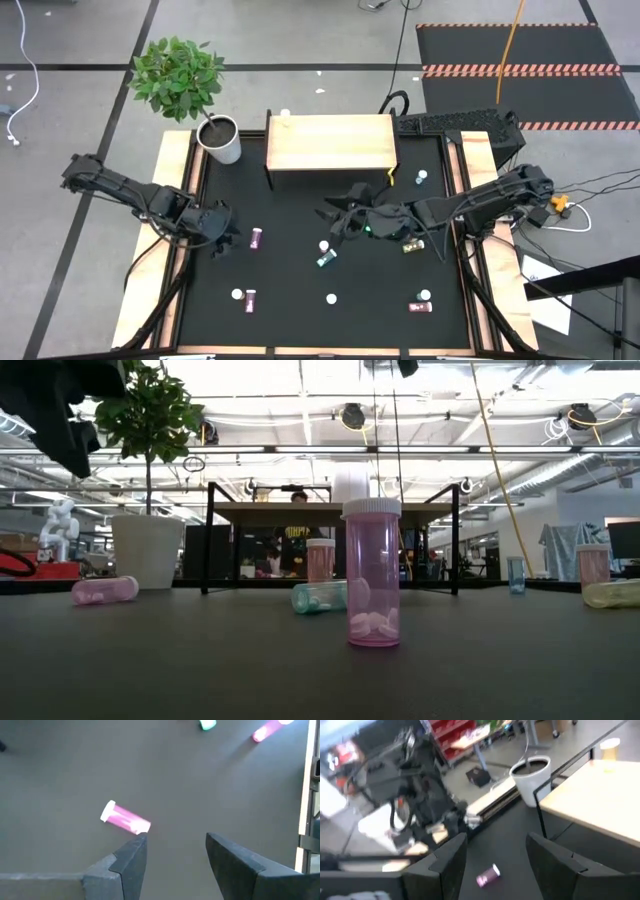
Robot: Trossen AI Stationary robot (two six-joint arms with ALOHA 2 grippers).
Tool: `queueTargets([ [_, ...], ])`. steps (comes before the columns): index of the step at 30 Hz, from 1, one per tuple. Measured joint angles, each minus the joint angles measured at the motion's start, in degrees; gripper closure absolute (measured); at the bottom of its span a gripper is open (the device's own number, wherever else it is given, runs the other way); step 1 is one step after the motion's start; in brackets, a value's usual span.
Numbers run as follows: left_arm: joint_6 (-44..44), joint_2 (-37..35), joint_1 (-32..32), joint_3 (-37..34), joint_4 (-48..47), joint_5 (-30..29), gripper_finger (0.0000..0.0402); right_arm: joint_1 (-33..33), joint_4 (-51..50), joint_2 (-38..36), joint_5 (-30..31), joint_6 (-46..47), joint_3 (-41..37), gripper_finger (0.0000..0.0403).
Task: Pick and place medicine bottles onto shelf by color
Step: Put the top orange pill bottle on the shelf
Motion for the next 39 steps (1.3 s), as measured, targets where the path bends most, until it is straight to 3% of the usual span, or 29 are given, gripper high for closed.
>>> queueTargets([
  [3,-1.9,0.9,-1.3,-2.7,4.0,0.3,0.0199,0.4,-3.8,0.2,-0.7,0.4,0.0,0.0204],
  [8,-12.3,2.8,-4.7,-7.5,10.8,4.1,0.0199,0.9,-11.1,0.1,-1.1,1.5,-0.1,0.0204],
  [14,-16.8,6.3,-10.9,-9.3,22.6,0.8,0.0199,0.0,-16.5,0.1,-7.3,-1.0,-0.1,0.0204],
  [18,-13.4,10.4,-11.5,-9.3,36.9,-6.4,0.0199,-0.4,-21.4,0.1,-10.2,-1.8,-0.1,0.0204],
  [23,-6.2,17.4,-6.2,-7.8,51.6,-10.6,0.0199,0.6,-22.4,-1.6,-11.3,-3.6,-0.1,0.0204],
  [31,15.0,30.7,3.3,2.4,55.3,-10.6,0.0199,5.0,-32.0,-6.0,-10.8,-2.5,-0.4,0.0204],
  [39,22.2,40.3,8.2,7.6,57.7,-10.6,0.0191,9.1,-27.2,-14.1,-3.9,2.7,-10.8,0.0204],
])
